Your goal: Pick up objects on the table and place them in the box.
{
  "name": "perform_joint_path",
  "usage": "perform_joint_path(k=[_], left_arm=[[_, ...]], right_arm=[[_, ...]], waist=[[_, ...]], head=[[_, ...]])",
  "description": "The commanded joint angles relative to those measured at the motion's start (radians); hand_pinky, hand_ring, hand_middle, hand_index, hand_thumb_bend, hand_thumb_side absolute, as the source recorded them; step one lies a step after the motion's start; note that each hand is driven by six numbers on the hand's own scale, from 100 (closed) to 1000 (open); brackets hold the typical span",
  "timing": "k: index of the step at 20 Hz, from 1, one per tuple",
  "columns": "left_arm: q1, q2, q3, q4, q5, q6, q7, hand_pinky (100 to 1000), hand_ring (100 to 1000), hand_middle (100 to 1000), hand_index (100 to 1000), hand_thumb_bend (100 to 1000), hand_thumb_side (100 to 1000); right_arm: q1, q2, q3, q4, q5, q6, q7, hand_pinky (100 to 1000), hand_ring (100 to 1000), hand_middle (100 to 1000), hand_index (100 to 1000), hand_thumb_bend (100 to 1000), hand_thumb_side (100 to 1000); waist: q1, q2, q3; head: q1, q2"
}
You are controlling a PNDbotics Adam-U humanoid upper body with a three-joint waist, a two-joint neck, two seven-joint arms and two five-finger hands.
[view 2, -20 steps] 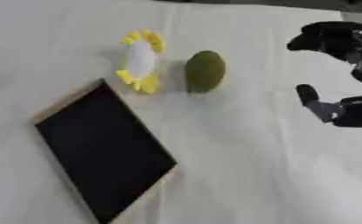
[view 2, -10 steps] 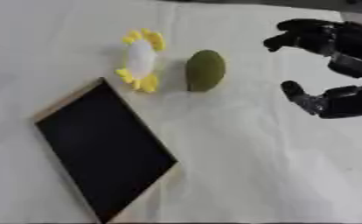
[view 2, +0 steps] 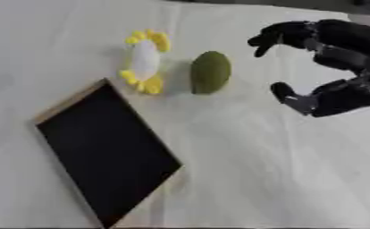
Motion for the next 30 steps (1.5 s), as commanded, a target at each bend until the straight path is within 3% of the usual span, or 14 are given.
perform_joint_path(k=[1,13,30], left_arm=[[-0.01,0.005,-0.005,-0.019,0.009,0.0,-0.008,784,726,627,814,144,604],[-0.011,-0.003,-0.01,-0.019,0.024,0.006,-0.02,784,725,626,813,132,613],[-0.013,-0.013,-0.018,-0.019,0.044,0.015,-0.037,782,720,621,806,115,625]], right_arm=[[-0.046,-0.001,0.01,0.013,-0.002,0.029,0.035,971,1000,790,960,100,100],[-0.196,0.111,0.072,0.212,0.057,-0.006,0.065,985,1000,861,992,100,100],[-0.309,0.236,0.104,0.51,0.19,-0.146,0.058,984,1000,870,996,100,148]], waist=[[0.004,-0.024,0.003],[-0.002,-0.016,0.02],[-0.012,-0.002,0.042]], head=[[-0.009,0.003],[-0.028,0.001],[-0.041,-0.009]])
